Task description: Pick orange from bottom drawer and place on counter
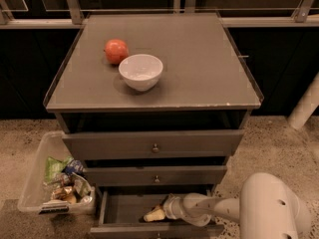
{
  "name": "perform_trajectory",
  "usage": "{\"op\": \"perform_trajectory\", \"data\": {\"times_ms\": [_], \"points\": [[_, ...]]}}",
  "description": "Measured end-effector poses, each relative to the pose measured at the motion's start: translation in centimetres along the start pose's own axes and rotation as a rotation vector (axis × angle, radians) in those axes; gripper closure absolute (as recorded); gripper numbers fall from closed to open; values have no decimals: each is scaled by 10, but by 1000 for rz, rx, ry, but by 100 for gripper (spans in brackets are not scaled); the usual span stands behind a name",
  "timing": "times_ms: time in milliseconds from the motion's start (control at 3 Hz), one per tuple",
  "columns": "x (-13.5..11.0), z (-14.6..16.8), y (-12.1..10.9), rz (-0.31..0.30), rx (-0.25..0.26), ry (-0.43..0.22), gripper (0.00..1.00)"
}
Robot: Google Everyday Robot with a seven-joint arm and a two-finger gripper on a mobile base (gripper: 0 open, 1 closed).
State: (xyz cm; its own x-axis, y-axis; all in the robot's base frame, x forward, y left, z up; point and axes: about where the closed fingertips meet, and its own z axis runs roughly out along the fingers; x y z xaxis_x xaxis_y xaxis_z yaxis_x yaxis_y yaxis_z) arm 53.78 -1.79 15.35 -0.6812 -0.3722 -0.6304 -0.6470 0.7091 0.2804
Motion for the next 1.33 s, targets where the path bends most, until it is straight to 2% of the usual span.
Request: {"op": "perform_trajectory", "data": {"times_ms": [1333], "points": [[12,13,-1,-38,58,13,0]]}}
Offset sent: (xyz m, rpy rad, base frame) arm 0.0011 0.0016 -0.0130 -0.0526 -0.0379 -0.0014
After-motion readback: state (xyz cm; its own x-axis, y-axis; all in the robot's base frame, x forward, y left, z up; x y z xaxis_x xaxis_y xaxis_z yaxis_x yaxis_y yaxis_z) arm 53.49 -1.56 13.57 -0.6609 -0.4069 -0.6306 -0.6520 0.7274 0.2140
